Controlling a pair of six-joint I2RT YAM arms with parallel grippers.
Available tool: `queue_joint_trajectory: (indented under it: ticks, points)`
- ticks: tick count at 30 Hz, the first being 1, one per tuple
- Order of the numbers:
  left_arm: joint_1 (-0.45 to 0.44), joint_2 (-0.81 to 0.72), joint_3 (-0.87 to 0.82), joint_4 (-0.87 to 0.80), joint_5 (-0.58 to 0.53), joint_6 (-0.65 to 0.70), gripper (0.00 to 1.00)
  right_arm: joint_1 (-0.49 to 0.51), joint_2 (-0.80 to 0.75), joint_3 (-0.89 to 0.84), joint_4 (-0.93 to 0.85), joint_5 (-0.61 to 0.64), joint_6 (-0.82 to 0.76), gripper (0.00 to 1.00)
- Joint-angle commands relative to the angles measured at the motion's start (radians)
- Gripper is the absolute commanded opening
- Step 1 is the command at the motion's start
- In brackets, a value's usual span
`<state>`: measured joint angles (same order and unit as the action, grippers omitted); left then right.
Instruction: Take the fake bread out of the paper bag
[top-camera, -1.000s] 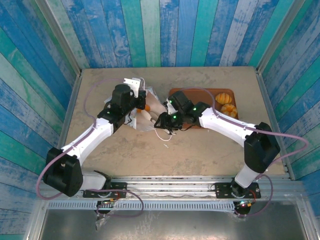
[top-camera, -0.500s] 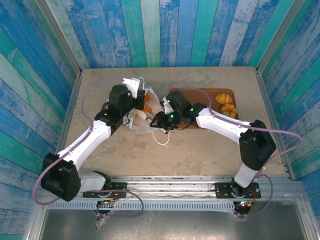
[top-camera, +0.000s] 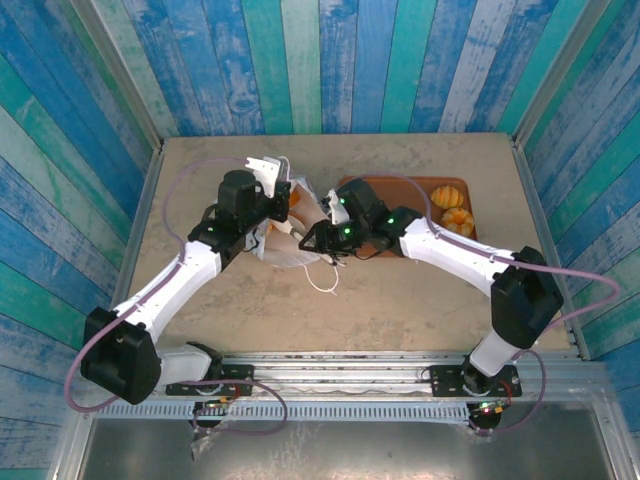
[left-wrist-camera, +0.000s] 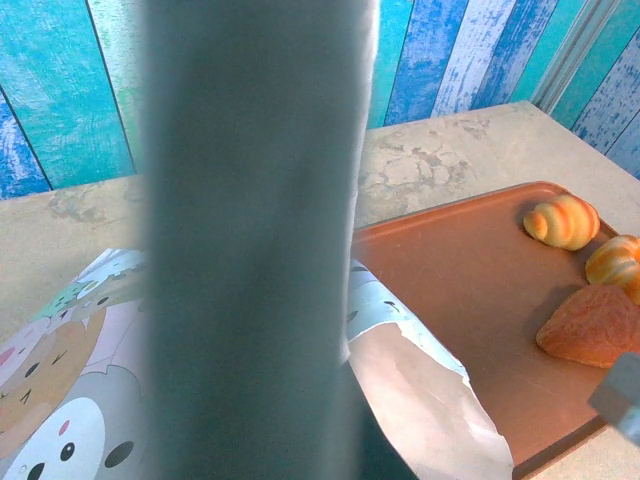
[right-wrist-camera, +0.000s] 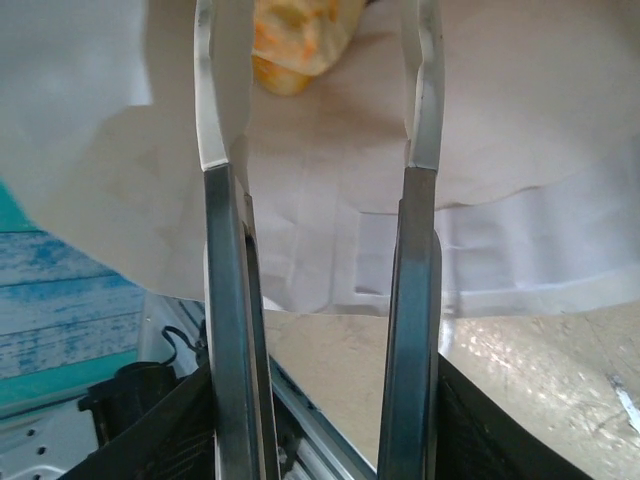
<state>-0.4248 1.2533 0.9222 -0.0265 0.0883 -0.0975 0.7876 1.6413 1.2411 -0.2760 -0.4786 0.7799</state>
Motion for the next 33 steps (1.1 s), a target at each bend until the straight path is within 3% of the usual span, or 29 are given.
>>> queue_joint_trajectory:
  ticks: [1, 21, 33]
  points:
    - [0.0, -0.057, 0.01, 0.02, 0.005, 0.001, 0.0, 0.01, -0.023, -0.02, 0.06, -0.012, 0.023, 0.49]
    - [0.0, -0.076, 0.0, 0.022, -0.009, -0.002, 0.0, 0.039, 0.113, 0.039, 0.126, -0.084, 0.045, 0.5]
    - [0.0, -0.072, 0.0, 0.019, -0.018, -0.006, 0.0, 0.042, 0.117, 0.034, 0.182, -0.11, 0.061, 0.51]
